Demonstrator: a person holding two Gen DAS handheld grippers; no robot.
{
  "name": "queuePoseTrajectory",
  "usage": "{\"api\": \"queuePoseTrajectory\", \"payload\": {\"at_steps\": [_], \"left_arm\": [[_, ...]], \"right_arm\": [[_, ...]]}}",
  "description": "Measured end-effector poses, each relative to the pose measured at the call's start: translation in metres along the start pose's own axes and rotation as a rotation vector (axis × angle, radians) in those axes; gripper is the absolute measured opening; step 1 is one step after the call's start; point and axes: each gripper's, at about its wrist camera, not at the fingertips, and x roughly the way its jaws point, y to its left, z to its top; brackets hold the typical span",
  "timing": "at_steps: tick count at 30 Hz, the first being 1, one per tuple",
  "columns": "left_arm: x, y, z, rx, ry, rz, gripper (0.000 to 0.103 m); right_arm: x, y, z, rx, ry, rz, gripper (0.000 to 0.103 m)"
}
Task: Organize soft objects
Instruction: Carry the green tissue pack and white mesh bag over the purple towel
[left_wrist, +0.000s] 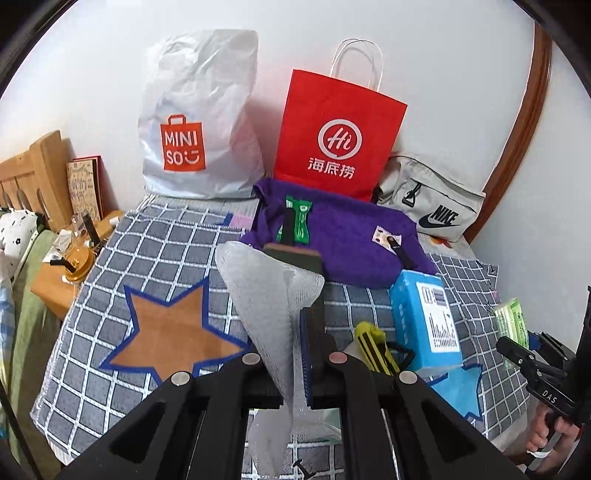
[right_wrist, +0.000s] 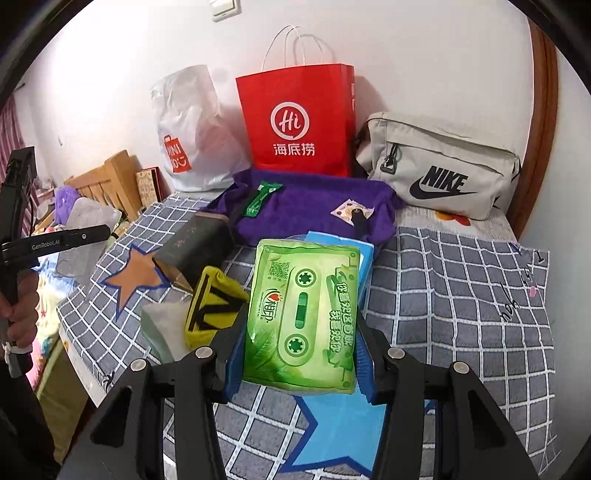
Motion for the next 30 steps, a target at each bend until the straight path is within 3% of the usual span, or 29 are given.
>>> {"api": "queuePoseTrajectory", "payload": {"at_steps": [30], "left_arm": [[0.058, -0.008, 0.062, 0.017, 0.053, 0.004, 0.007]], "right_arm": [[0.049, -0.017, 0.087, -0.007, -0.016, 0.021, 0.049]]}}
